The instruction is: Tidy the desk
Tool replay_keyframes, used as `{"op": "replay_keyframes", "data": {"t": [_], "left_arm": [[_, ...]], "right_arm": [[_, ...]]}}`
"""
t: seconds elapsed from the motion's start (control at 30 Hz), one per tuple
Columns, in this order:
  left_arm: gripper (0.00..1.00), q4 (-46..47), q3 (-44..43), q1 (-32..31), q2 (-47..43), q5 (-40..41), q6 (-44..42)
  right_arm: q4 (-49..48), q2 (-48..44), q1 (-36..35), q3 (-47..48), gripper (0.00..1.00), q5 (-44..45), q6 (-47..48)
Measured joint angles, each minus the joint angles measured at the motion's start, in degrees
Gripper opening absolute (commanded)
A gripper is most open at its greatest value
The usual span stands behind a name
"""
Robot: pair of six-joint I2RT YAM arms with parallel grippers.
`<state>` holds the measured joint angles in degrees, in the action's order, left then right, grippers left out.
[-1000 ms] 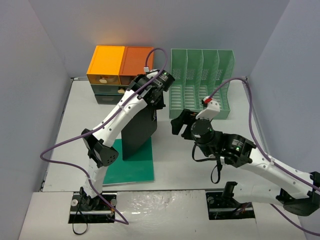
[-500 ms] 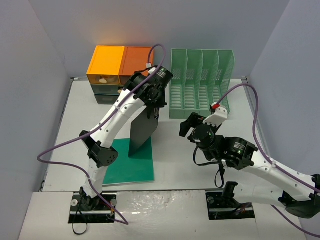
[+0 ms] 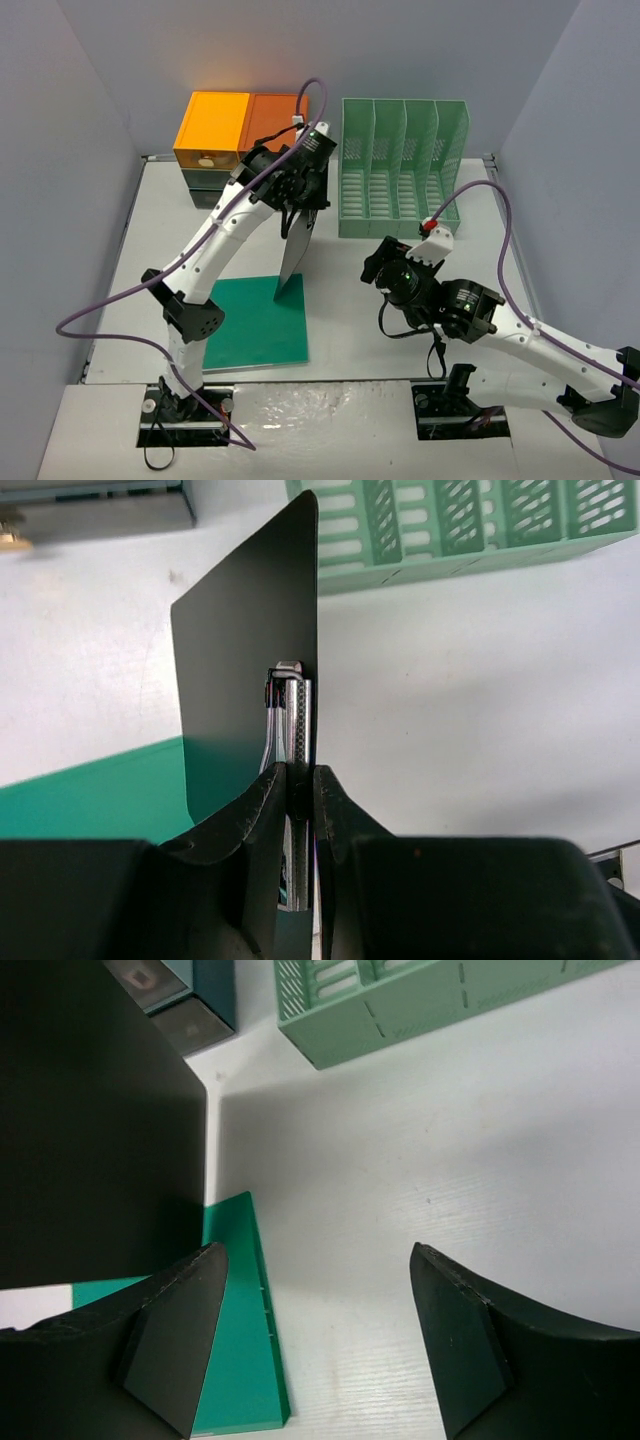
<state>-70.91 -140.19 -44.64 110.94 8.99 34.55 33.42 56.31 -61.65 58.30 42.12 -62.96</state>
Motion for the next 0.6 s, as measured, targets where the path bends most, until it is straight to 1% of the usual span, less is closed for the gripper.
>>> {"op": "replay_keyframes", "data": {"t": [0.17, 0.43, 0.6], "left_arm": [[0.0, 5.8, 2.8, 0.0, -3.5, 0.1, -4.9], [0.0, 12.2, 3.0, 0.0, -4.0, -0.2, -10.5], [0.0, 17.0, 3.1, 0.0, -4.0, -2.7, -12.7]], "right_arm": [[1.4, -0.5, 0.0, -2.4, 0.71, -0.5, -2.2], [3.4, -1.3, 0.0, -2.8, 0.71, -0.6, -4.5], [4.6, -1.0, 0.0, -3.4, 0.71, -1.1, -5.0]]}}
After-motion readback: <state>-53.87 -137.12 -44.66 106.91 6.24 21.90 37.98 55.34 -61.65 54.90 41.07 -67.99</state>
